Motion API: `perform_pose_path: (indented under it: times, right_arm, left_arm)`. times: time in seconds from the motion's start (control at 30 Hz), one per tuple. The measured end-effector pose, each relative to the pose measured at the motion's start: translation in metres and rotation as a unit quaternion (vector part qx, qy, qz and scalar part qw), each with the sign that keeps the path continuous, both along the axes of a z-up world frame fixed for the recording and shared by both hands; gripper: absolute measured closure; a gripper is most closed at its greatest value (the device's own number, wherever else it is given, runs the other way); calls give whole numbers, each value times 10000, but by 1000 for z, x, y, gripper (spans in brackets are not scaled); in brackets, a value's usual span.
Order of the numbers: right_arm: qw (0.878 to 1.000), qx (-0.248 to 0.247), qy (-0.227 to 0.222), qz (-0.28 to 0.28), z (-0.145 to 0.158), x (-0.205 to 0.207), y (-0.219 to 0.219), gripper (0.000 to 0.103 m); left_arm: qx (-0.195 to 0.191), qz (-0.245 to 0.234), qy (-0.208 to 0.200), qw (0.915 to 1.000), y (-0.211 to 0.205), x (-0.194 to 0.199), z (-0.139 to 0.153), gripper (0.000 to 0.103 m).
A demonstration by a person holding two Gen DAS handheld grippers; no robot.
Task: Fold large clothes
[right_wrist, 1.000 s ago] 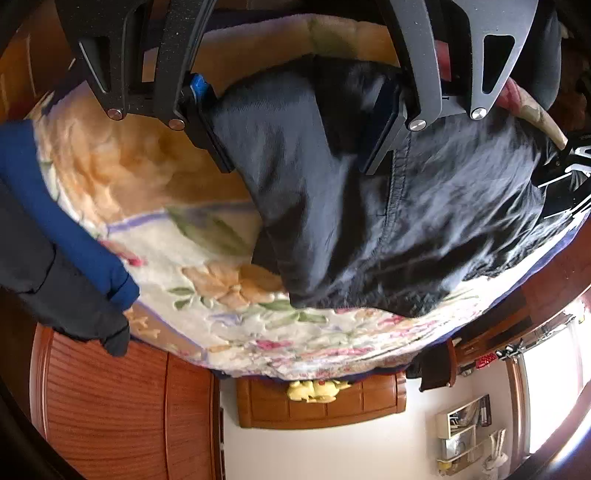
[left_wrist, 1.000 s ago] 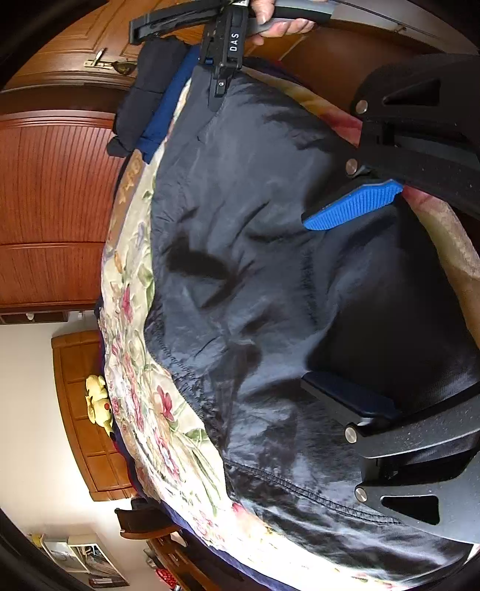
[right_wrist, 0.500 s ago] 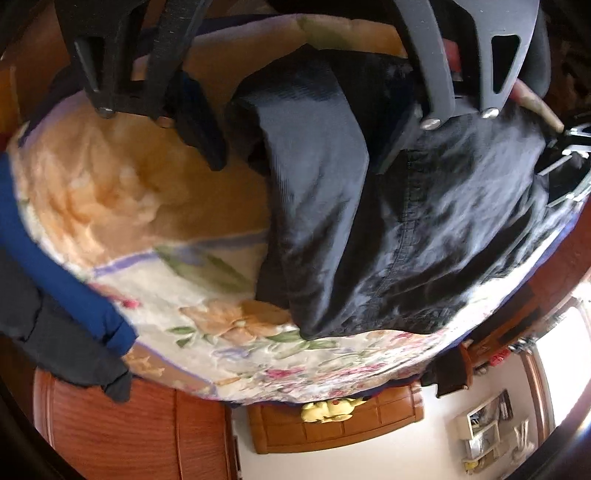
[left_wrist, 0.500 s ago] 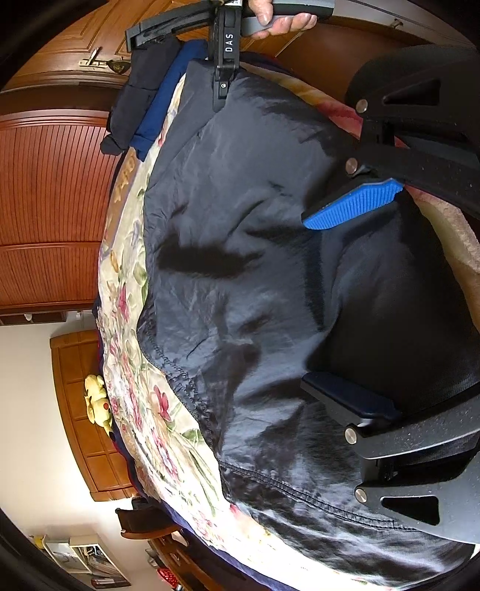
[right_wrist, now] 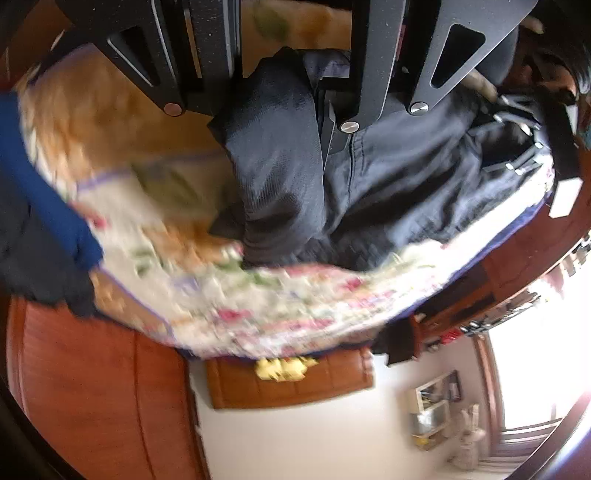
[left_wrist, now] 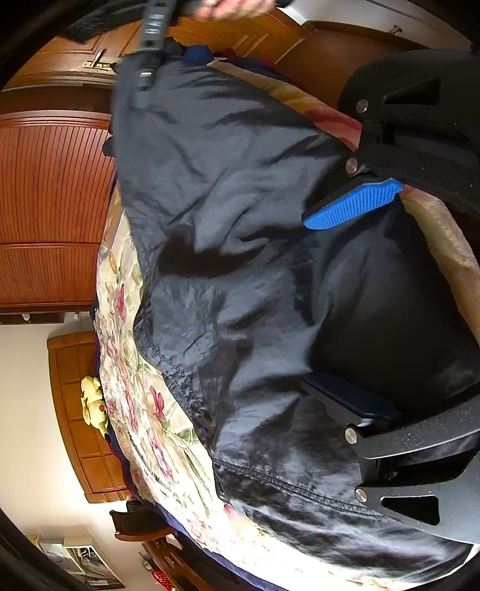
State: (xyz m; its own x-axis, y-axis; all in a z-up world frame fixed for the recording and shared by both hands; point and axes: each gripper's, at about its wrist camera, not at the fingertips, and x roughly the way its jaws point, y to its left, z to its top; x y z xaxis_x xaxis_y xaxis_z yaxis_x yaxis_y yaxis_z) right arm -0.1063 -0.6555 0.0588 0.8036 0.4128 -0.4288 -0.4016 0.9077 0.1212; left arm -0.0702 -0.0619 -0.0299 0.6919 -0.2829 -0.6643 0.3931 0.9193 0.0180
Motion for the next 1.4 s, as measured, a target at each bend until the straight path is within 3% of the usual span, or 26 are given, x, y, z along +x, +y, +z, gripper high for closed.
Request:
perform_pose_path:
  times: [0.2,0.4,0.67,0.87,1.1,1.27,1.37,1.4]
  right_arm:
    - [9970,-375,-569,359,37,-19,44,89]
    - [9900,-681,-895,855,60,-34,98,90]
    - [9755,-1046,-1124,1576,74,-56,187,91]
    - [9611,-1203,-1059,2249,65,-59,255,92]
    - [9418,-1648,-517,2883,13,-50,316,91]
    - [9447,-1600,-376,2839,15,-43,330,81]
    - [9465,-1266,-442,2935,29,-48,320,60]
    - [9476,-1144,-541,2932,37,-53,314,47]
  left_arm:
    - [-63,182,-247,9995,24,-17,18,23]
    - [-358,596,-492,9964,88,-36,49,23]
    - [-356,1262,-766,9884,174,-80,63,23]
    - [-283,1717,-822,9813,218,-101,58,23]
    - [-564,2167,-874,9707,254,-116,43,23]
    - [-624,2296,-879,9673,264,-114,40,23]
    - [-645,2291,-923,9669,265,-116,42,23]
    - [-640,2285,-948,9668,263,-115,43,23]
